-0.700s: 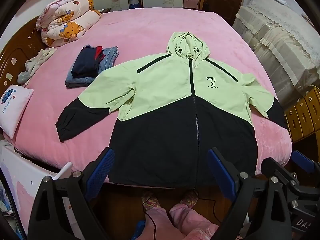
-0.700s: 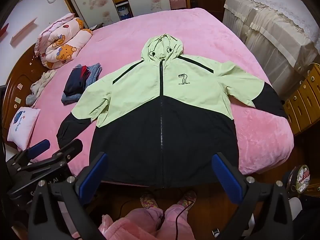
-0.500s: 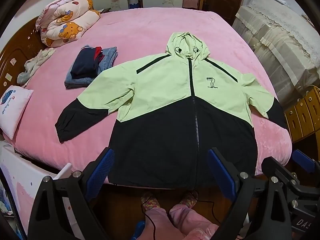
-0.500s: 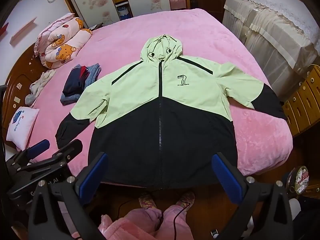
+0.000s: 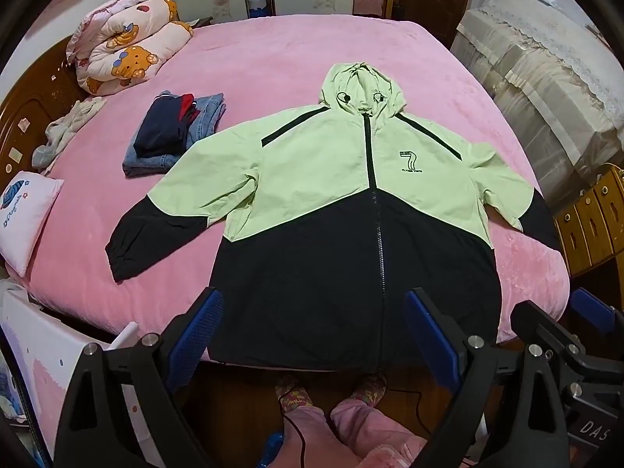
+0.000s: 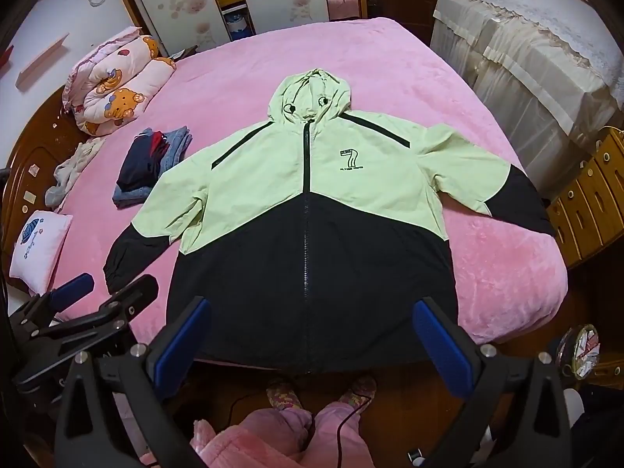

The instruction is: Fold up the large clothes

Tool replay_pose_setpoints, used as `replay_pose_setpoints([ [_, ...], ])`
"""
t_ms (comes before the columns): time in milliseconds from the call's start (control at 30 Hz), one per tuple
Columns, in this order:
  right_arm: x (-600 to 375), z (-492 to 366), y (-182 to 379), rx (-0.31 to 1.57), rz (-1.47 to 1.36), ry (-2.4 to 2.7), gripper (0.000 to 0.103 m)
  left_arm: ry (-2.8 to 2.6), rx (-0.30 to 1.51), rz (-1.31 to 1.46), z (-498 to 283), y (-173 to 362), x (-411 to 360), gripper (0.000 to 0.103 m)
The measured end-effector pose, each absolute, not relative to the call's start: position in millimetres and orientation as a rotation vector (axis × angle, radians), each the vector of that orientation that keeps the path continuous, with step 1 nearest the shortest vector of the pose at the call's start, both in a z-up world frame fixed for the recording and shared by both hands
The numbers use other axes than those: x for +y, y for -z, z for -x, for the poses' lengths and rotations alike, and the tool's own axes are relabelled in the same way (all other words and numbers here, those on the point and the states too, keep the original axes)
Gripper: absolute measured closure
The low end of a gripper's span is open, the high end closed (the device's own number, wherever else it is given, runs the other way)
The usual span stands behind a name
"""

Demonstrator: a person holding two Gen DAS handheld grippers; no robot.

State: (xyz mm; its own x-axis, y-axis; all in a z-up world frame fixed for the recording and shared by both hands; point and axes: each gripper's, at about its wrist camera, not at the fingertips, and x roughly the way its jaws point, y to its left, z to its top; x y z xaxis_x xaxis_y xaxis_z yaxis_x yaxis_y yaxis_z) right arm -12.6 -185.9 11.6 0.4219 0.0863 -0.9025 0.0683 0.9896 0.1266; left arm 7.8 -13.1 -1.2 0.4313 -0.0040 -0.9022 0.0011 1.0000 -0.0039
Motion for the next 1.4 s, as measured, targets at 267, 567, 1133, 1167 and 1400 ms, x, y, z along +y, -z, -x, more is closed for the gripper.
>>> replay_pose_setpoints([
  [267, -188, 12, -12, 1.136, -0.151, -0.011, 0.0, 0.004, 1.127, 0.001, -9, 3, -12, 0.01],
  [567, -192, 10, -12, 1.135, -0.149, -0.011, 0.0, 0.0, 1.127, 0.002, -11, 3, -16, 0.01],
  [1133, -217, 6, -19, 1.094, -0.112, -0.03, 0.0, -0.066, 1.104, 0.051, -7, -4, -30, 0.01],
  [1167, -219, 7, -20, 1.088, -0.108, -0.036, 0.0, -0.073, 1.101, 0.063, -7, -6, -31, 0.01],
  [1400, -232, 9, -13, 1.07, -0.164, -0.035, 0.0, -0.067, 1.088, 0.149, -3, -12, -30, 0.01],
])
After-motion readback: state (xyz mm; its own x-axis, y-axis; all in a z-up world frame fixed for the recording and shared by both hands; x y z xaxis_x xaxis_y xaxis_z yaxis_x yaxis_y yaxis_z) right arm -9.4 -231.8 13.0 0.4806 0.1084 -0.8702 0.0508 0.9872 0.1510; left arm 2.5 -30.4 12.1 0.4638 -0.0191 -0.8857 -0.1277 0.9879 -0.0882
